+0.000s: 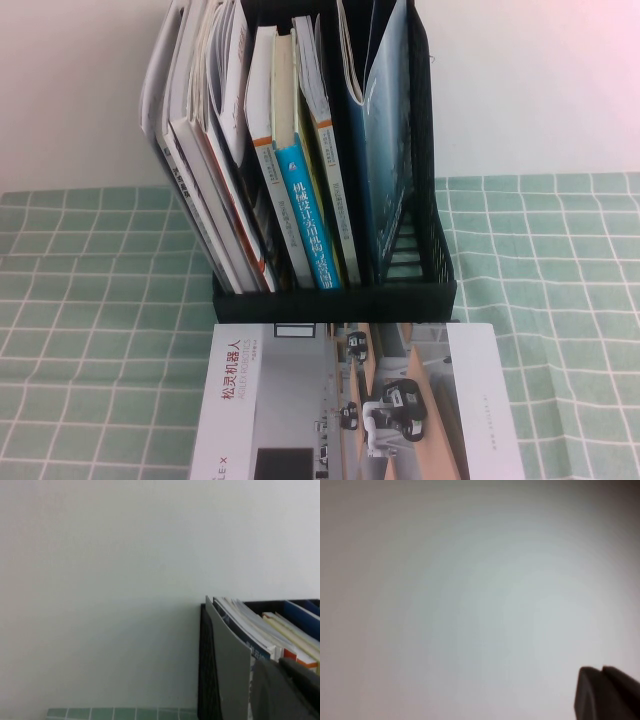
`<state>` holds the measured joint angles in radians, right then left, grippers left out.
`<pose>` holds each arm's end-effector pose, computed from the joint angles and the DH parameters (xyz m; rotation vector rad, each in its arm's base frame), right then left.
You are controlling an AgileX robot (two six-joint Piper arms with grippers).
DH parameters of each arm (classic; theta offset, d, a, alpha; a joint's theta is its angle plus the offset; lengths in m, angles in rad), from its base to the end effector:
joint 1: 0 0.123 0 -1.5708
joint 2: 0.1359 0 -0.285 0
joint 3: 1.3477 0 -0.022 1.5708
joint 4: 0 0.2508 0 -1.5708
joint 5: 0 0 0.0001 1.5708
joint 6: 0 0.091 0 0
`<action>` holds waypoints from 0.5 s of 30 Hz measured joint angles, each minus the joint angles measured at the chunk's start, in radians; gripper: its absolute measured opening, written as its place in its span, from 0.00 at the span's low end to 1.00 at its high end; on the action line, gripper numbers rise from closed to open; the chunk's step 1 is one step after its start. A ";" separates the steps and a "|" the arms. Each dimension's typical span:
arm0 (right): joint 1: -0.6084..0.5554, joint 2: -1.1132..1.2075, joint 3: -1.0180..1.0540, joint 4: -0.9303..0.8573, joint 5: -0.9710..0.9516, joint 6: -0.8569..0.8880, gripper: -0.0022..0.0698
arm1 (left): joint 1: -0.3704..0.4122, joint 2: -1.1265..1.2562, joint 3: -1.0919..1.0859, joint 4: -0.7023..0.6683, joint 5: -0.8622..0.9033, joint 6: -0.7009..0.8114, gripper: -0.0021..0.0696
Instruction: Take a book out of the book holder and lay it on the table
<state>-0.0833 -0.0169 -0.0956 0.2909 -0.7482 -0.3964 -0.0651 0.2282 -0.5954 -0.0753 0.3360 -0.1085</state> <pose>0.0106 -0.0187 0.2995 0.1588 0.6533 -0.3170 0.0395 -0.0048 0.3651 -0.0630 1.4538 -0.2181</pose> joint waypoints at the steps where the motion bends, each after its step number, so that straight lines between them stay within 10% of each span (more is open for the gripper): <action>1: 0.000 0.000 -0.038 0.002 0.114 -0.019 0.03 | 0.000 0.022 -0.023 0.000 0.014 0.012 0.02; 15: 0.000 0.229 -0.386 -0.013 1.176 -0.252 0.03 | -0.110 0.331 -0.107 -0.144 0.037 0.130 0.02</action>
<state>-0.0833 0.2120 -0.4814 0.2780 0.4281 -0.6487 -0.1751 0.5593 -0.7021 -0.2191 0.3734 0.0214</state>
